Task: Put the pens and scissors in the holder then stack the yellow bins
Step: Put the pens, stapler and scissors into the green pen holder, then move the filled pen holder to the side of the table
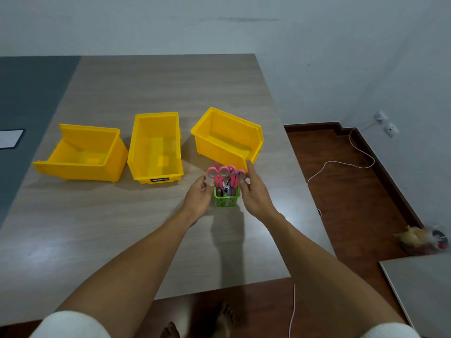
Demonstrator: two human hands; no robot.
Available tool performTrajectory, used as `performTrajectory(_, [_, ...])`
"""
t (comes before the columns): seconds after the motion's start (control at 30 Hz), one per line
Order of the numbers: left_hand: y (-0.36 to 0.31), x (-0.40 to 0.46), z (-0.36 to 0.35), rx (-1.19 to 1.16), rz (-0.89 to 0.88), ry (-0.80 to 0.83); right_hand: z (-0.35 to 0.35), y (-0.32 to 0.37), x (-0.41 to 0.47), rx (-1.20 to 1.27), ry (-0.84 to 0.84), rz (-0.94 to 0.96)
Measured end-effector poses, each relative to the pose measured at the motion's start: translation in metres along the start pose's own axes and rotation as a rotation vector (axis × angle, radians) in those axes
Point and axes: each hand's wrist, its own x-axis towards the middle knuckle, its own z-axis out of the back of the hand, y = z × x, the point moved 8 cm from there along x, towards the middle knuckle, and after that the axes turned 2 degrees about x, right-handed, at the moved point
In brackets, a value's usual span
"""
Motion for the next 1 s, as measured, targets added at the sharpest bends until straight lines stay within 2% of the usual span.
performTrajectory(0.13, [-0.003,-0.011,-0.004,-0.055,0.036,0.042,-0.006,-0.013,-0.008,0.080,0.057,-0.112])
performTrajectory(0.3, [-0.002,-0.019,-0.018,-0.138,0.001,0.144,-0.025,-0.024,-0.009,0.058,0.129,-0.135])
performTrajectory(0.4, [-0.002,-0.022,-0.021,-0.208,0.019,0.129,-0.030,-0.027,-0.013,0.074,0.124,-0.135])
performTrajectory(0.7, [-0.020,-0.023,-0.024,-0.214,-0.065,0.178,-0.013,-0.020,-0.020,0.089,-0.001,-0.108])
performTrajectory(1.0, [-0.067,-0.018,-0.063,-0.170,-0.173,0.269,0.048,-0.019,-0.026,0.138,-0.203,-0.128])
